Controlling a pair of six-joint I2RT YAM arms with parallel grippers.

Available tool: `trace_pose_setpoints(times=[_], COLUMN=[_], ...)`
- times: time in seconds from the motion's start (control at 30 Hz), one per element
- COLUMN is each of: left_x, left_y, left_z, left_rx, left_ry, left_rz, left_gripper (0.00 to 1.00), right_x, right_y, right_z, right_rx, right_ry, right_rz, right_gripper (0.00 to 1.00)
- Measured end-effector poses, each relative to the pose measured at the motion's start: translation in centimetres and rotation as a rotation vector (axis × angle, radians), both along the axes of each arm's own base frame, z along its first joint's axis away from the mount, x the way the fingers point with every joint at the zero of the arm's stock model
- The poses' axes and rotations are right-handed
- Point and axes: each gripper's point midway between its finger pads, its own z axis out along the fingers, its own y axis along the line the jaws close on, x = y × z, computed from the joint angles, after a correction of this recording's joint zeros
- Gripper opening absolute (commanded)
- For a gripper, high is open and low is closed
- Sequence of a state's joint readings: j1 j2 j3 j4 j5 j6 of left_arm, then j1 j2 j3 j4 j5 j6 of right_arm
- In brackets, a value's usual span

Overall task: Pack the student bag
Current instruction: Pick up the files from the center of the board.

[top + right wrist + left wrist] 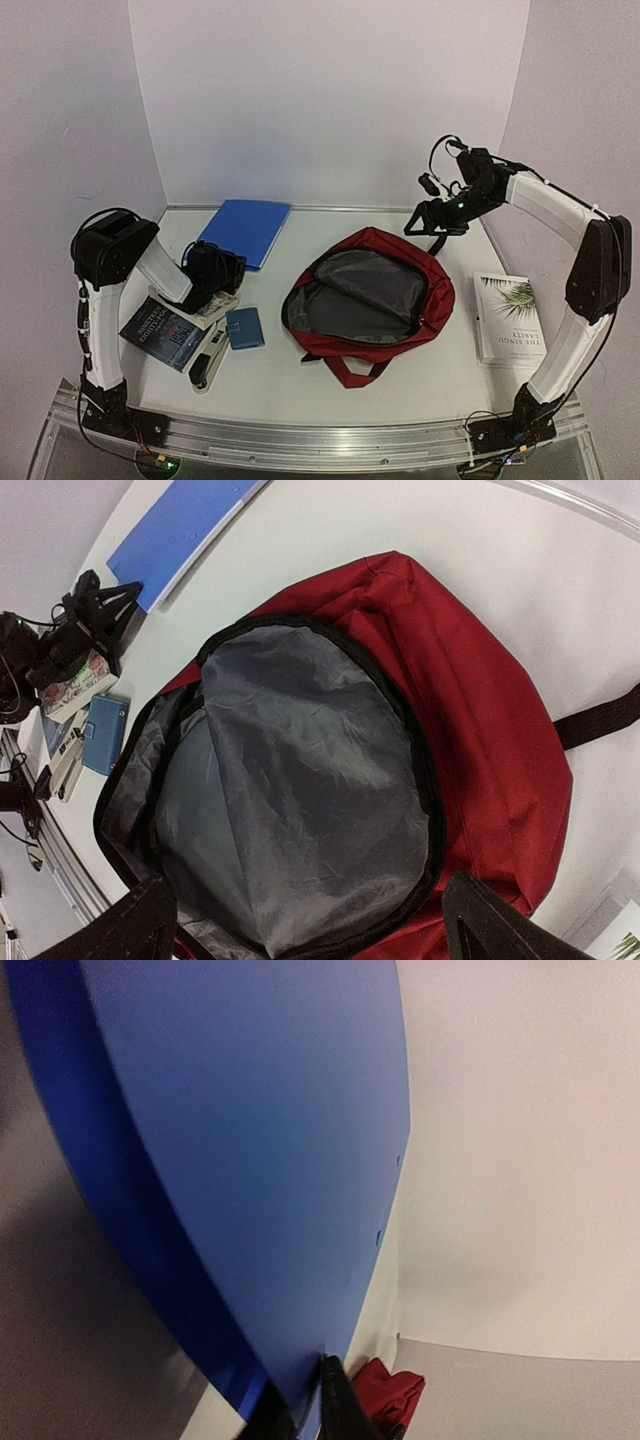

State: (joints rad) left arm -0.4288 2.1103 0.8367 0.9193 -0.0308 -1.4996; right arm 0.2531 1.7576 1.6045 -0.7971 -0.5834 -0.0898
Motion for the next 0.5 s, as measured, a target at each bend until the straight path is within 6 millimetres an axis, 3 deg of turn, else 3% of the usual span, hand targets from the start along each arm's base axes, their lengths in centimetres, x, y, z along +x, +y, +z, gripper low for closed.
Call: trace_pose_setpoints(times=[0.1, 0.17, 0.23, 0.33, 0.4, 0.5], left_x=[0.2, 0.4, 0.6, 0.6, -0.1, -1.4], left_y=[-0.5, -1.0, -1.4, -2.1, -2.7, -3.4], left_z=[-0.1, 0.9, 3.5, 9.3, 13.2, 17.4], left_rx=[0.071, 0.126, 0.166, 0.177, 0.165, 0.134], left_ry=[0.024, 0.037, 0.011, -0.075, -0.147, -0.222], left_rz=[-0.051, -0.093, -0.125, -0.171, -0.208, -0.258], left_gripper=[0.00, 0.00, 0.00, 0.00, 0.00, 0.00], right_x=[-0.1, -0.1, 0.0, 0.2, 0.4, 0.8], right_y=[0.3, 0.5, 0.7, 1.3, 1.9, 2.9], right_z=[0.4, 0.8, 1.3, 2.7, 3.9, 5.7], right_rx=[0.016, 0.030, 0.045, 0.090, 0.143, 0.250], right_ry=[-0.002, -0.004, -0.011, -0.019, -0.014, 0.015], right_rz=[0.010, 0.018, 0.022, 0.020, 0.007, -0.032], right_gripper=[0.98, 0.98, 0.98, 0.98, 0.98, 0.98])
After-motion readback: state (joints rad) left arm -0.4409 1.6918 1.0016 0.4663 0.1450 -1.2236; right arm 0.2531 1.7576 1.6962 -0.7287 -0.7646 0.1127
